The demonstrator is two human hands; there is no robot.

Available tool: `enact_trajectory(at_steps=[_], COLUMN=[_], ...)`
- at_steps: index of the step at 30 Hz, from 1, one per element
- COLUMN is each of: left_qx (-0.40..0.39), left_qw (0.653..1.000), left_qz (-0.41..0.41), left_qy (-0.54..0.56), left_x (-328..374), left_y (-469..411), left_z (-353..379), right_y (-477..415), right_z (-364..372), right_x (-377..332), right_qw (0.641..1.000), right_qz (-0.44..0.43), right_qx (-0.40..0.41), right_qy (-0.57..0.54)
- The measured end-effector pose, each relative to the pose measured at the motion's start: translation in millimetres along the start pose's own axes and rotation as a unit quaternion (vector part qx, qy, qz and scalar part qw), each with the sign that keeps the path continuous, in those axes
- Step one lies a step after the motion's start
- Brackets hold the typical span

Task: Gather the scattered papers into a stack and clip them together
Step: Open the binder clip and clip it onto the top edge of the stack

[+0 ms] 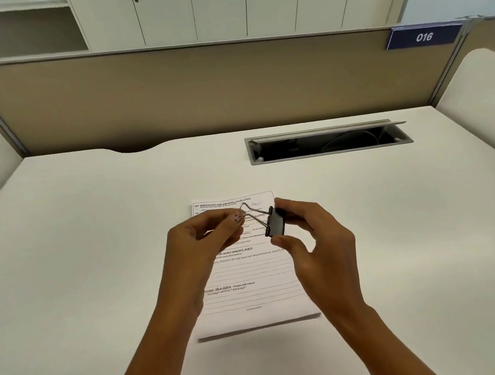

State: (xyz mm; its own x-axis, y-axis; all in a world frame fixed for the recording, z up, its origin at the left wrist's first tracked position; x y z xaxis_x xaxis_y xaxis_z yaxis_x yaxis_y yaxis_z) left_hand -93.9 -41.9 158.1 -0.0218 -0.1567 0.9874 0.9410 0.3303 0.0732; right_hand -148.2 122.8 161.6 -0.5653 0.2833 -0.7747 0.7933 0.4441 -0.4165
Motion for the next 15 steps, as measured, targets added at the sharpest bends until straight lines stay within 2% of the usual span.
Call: enact_trajectory(at_steps=[9,15], left_qx=[-0.022,-0.009], left_qw=[0.999,0.993], left_qz=[0.038,0.087], left_qy=[-0.016,-0.084], left_x=[23.0,35.6], left_y=[16.5,22.2], left_z=[2.5,3.9], right_y=[3.8,5.9], right_z=[-6.0,-11.2], right_x=[-23.7,-30.2], right_qw=[0.999,0.998], right_qz=[-0.027,-0.030], right_qx=[-0.006,-0.005], right_qy=[-0.022,-0.055])
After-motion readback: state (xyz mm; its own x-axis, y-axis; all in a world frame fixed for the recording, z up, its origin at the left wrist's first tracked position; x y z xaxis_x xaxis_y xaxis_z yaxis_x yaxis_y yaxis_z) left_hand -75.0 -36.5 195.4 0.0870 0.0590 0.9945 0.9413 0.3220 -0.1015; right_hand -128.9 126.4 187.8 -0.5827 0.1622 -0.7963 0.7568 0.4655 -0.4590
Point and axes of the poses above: each hand's wrist, its own y-axis away from the middle knuckle, its own z-axis out of the palm, x = y × z, the point moved 6 cm from there along -y, towards the middle knuckle, and after that the axes turned 12 degrees about -x, right-handed, at the moved point
